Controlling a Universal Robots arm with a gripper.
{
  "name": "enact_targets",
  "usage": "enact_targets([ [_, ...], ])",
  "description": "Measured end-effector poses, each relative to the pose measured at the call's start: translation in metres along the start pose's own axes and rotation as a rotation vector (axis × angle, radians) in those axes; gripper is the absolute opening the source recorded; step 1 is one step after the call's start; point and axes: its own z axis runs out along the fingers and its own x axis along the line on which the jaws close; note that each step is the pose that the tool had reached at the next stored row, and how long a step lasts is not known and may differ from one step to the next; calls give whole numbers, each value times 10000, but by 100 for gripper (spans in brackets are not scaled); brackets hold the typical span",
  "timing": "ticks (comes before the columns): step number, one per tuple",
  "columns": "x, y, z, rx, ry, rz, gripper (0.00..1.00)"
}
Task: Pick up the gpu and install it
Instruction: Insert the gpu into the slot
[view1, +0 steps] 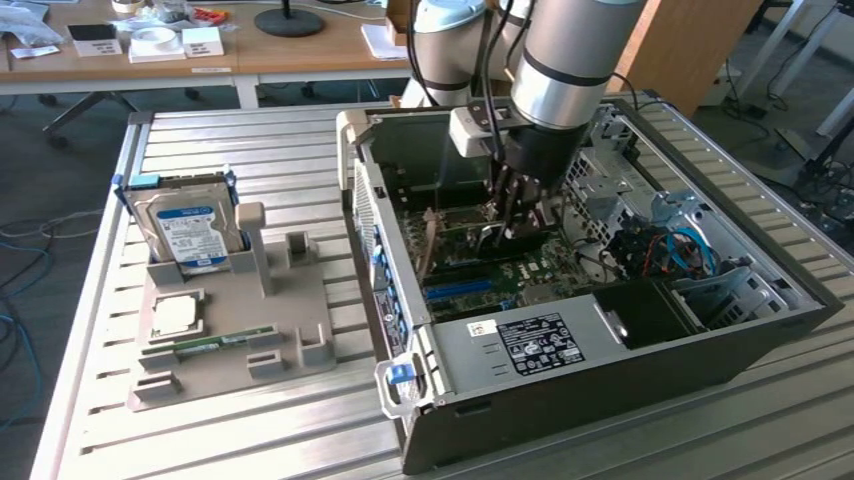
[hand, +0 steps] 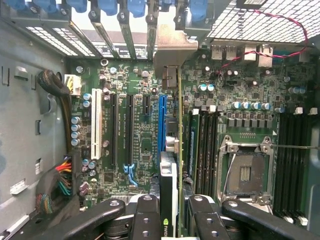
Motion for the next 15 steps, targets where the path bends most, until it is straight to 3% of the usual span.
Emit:
enact_targets([
  [15, 5, 28, 79, -1, -13, 0, 27],
])
